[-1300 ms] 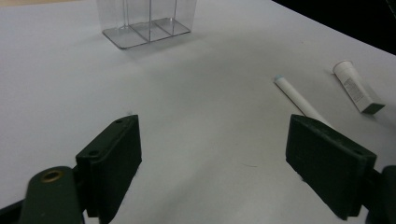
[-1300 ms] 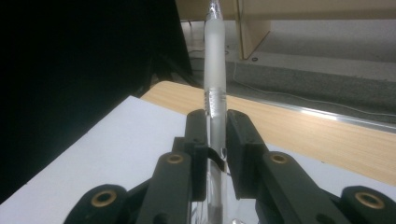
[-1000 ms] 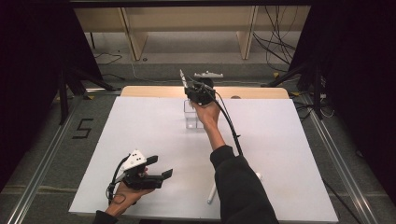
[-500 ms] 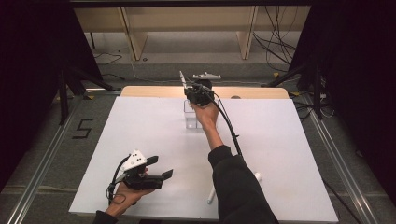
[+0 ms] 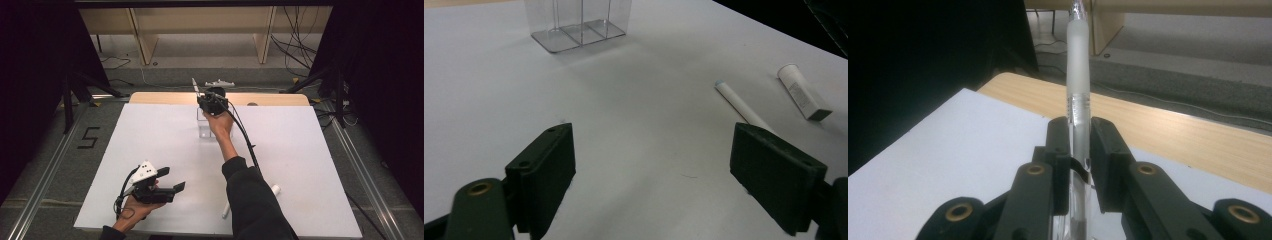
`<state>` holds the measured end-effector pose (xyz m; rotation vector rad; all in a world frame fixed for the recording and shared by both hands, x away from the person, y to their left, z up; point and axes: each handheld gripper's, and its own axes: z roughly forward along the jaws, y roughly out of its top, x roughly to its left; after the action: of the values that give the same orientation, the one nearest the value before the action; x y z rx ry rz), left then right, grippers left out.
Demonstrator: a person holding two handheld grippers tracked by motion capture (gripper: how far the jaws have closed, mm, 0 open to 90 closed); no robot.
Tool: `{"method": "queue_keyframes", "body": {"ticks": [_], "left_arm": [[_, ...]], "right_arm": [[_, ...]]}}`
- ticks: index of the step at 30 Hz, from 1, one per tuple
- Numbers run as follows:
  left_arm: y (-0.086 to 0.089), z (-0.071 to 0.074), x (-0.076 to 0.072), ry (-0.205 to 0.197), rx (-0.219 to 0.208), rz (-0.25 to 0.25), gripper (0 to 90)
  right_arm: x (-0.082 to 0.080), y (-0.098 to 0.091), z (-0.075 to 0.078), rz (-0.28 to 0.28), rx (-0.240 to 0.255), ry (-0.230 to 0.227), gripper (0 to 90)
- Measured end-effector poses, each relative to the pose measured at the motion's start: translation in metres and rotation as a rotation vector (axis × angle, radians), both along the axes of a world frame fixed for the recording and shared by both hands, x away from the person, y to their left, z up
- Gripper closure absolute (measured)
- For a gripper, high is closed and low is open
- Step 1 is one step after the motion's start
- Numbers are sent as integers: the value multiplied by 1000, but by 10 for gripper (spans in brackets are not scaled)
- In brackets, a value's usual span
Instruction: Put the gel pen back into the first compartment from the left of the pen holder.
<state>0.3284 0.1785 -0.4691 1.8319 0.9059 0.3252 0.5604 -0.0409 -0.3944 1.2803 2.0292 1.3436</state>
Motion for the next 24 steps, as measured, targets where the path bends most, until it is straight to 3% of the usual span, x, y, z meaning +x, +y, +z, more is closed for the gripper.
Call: {"method": "queue_keyframes", "body": {"ticks": [24], "left_arm": [[0,0,0,0,6,-5,178]], "right_arm": [[-1,-2,-12,-6,-13,11,798]]}}
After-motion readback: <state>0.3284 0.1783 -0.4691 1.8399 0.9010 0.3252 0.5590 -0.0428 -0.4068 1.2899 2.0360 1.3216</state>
